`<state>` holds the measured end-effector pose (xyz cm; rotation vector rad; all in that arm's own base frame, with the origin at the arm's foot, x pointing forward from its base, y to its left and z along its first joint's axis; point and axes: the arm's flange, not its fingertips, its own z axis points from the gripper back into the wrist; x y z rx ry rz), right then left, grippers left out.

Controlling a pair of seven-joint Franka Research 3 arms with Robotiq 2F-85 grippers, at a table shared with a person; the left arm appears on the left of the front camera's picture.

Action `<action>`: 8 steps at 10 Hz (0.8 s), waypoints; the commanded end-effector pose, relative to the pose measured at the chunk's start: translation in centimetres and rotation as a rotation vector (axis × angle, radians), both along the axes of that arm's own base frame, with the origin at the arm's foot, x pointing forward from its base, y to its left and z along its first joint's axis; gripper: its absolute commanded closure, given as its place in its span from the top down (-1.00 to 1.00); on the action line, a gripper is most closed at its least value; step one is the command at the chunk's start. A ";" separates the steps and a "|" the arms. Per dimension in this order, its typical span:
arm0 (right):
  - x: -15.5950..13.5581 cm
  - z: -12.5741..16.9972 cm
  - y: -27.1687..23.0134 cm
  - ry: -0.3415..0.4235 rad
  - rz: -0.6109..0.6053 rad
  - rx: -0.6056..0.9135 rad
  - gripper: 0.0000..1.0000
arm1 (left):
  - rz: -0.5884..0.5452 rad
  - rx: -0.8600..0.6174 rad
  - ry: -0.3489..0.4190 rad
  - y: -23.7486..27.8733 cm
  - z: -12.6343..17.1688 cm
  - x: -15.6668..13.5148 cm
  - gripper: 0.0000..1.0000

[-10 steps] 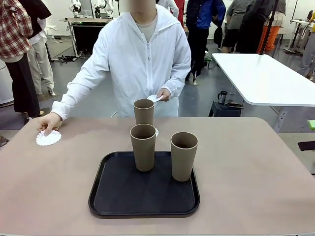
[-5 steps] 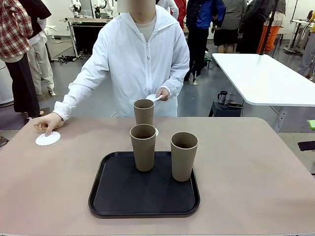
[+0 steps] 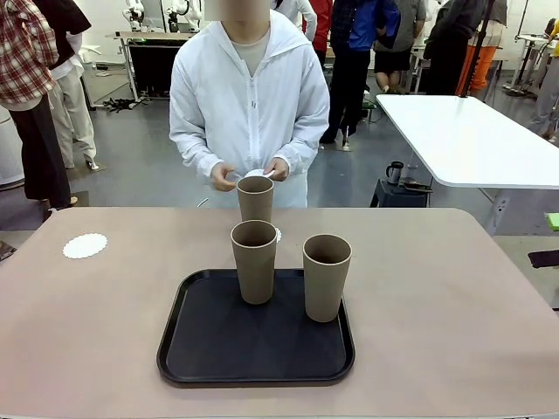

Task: Place coasters on the table and set cups on them.
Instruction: Take one Reusable plastic cup from the Flat Tray and place it on a coaster set by the human.

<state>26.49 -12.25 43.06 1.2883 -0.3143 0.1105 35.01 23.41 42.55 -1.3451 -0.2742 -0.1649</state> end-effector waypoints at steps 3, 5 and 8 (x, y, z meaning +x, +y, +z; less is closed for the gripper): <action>0.1 0.1 0.0 -0.017 0.007 0.010 1.00 | 0.007 -0.009 -0.006 0.0 0.1 0.0 1.00; 0.1 0.1 0.0 -0.017 0.007 0.010 1.00 | 0.007 -0.009 -0.006 0.0 0.1 0.0 1.00; 0.1 0.1 0.0 -0.017 0.007 0.010 1.00 | -0.230 0.120 -0.173 -0.5 1.6 -0.3 1.00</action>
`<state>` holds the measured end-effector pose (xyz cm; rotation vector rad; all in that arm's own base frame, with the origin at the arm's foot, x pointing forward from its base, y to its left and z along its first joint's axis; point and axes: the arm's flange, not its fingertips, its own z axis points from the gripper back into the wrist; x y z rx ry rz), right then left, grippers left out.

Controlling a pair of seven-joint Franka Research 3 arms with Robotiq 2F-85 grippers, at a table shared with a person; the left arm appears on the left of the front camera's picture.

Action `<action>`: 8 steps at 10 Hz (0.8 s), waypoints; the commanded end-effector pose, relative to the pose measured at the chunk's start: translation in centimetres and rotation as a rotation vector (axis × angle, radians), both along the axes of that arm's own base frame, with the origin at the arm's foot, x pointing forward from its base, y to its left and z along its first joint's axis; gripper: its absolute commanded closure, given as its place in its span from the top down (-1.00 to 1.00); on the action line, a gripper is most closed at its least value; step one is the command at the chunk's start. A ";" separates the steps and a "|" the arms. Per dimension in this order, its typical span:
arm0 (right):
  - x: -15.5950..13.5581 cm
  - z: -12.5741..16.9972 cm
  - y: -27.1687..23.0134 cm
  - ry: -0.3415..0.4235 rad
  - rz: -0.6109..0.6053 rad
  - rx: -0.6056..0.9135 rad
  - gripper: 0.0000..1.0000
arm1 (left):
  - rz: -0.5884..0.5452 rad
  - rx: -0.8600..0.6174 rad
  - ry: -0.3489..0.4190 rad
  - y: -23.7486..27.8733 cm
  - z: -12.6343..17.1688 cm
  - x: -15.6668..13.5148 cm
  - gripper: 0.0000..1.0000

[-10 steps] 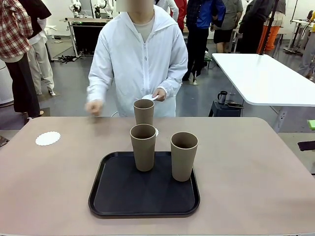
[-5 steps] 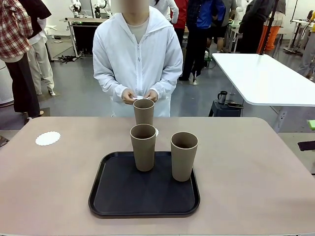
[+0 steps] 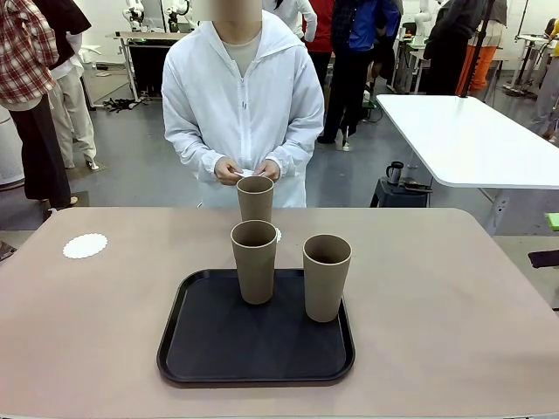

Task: Place coasters on the table and set cups on them.
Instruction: Take one Reusable plastic cup from the Flat Tray and place it on a coaster set by the human.

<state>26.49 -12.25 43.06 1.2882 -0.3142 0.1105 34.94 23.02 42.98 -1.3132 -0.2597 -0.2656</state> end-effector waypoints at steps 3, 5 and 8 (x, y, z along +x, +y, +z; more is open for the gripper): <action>0.1 0.1 0.0 -0.017 0.007 0.010 1.00 | -0.166 0.607 -0.432 -7.4 8.5 2.6 1.00; 0.1 0.1 0.0 -0.017 0.007 0.010 1.00 | -0.299 0.885 -0.643 -14.8 13.0 2.9 1.00; 0.1 0.1 0.0 -0.017 0.007 0.010 1.00 | -0.489 1.121 -0.866 -24.4 13.4 4.6 1.00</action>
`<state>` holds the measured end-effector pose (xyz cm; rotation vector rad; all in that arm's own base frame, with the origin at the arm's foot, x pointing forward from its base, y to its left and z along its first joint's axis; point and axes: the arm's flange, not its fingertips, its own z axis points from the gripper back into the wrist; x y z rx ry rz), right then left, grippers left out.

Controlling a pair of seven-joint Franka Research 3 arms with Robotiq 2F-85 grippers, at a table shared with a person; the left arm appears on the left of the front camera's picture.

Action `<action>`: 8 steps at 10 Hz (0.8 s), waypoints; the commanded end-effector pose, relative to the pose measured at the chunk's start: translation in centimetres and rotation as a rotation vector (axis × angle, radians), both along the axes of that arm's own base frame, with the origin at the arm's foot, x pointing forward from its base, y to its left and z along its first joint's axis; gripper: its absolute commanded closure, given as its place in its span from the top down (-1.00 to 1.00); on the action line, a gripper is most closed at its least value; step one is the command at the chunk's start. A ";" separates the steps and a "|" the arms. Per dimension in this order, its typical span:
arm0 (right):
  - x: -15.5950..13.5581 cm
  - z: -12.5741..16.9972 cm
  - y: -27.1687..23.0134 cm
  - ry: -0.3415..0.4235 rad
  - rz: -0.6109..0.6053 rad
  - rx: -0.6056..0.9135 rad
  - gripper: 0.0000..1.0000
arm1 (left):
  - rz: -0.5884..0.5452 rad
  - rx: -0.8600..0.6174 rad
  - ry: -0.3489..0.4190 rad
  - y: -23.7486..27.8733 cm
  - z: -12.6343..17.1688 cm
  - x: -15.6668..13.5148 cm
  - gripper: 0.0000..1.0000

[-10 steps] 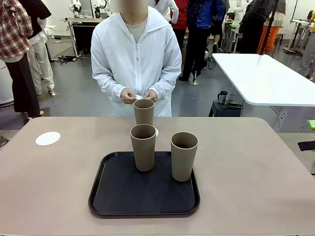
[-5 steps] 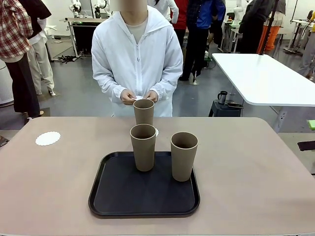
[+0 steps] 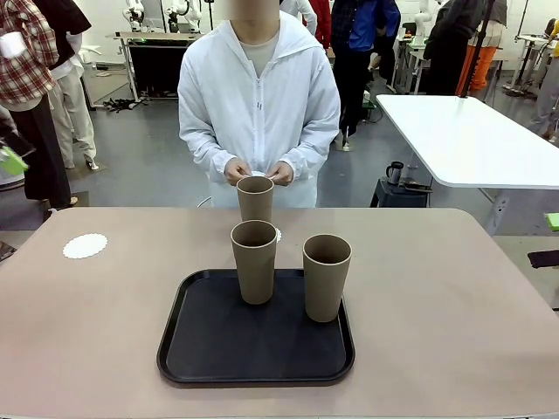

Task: Place coasters on the table and set cups on them.
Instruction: Take one Reusable plastic cup from the Flat Tray and place it on a coaster set by the human.

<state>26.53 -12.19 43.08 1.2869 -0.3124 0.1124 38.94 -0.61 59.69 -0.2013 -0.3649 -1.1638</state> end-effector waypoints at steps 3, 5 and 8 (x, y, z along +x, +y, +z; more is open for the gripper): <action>0.0 0.0 -0.1 -0.017 0.004 0.012 1.00 | -0.227 0.143 -0.066 -8.2 -5.7 2.6 1.00; 0.0 0.0 -0.1 -0.017 0.004 0.012 1.00 | -0.291 0.103 0.003 -10.7 -7.4 4.6 1.00; 0.0 0.0 -0.1 -0.017 0.004 0.012 1.00 | -0.337 0.033 0.079 -13.4 -10.4 6.8 1.00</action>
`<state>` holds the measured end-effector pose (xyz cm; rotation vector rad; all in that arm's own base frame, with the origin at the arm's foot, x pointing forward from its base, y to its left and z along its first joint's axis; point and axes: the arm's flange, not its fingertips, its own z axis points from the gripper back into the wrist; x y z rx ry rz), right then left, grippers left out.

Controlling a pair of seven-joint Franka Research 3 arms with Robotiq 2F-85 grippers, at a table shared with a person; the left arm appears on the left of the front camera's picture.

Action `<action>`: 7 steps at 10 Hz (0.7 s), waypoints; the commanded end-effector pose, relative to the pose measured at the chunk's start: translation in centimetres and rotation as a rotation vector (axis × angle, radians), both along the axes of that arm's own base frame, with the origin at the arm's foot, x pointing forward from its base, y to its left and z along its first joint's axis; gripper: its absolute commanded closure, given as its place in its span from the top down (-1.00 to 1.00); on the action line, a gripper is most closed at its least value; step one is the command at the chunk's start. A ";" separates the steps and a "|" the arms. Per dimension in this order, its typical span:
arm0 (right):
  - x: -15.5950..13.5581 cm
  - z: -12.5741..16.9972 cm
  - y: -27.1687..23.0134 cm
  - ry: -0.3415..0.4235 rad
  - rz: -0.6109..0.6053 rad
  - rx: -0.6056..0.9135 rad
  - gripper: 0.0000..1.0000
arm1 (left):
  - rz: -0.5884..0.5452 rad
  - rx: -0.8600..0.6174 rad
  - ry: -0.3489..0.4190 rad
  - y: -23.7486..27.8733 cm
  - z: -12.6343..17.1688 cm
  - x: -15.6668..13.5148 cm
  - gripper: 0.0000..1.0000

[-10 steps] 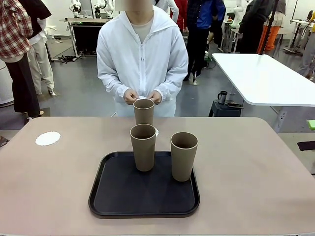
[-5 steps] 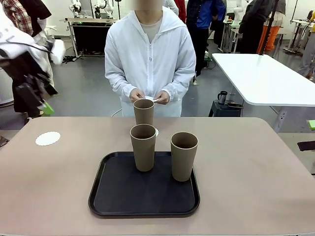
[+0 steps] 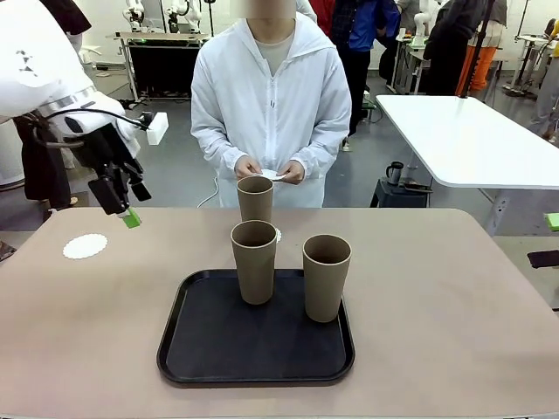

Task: Place coasters on the table and set cups on them.
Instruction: Take one Reusable plastic cup from the Flat Tray and place it on a coaster set by the human.

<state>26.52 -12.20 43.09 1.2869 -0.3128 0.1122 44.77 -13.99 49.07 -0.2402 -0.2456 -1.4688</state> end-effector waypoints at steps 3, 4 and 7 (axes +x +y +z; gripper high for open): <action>0.0 0.0 -0.1 -0.017 0.005 0.012 1.00 | 0.000 0.000 0.000 0.0 0.0 0.0 1.00; 0.0 0.0 -0.1 -0.017 0.005 0.012 1.00 | 0.000 0.000 0.000 0.0 0.0 0.0 1.00; 0.0 0.0 -0.1 -0.017 0.005 0.012 1.00 | 0.000 0.000 0.000 0.0 0.0 0.0 1.00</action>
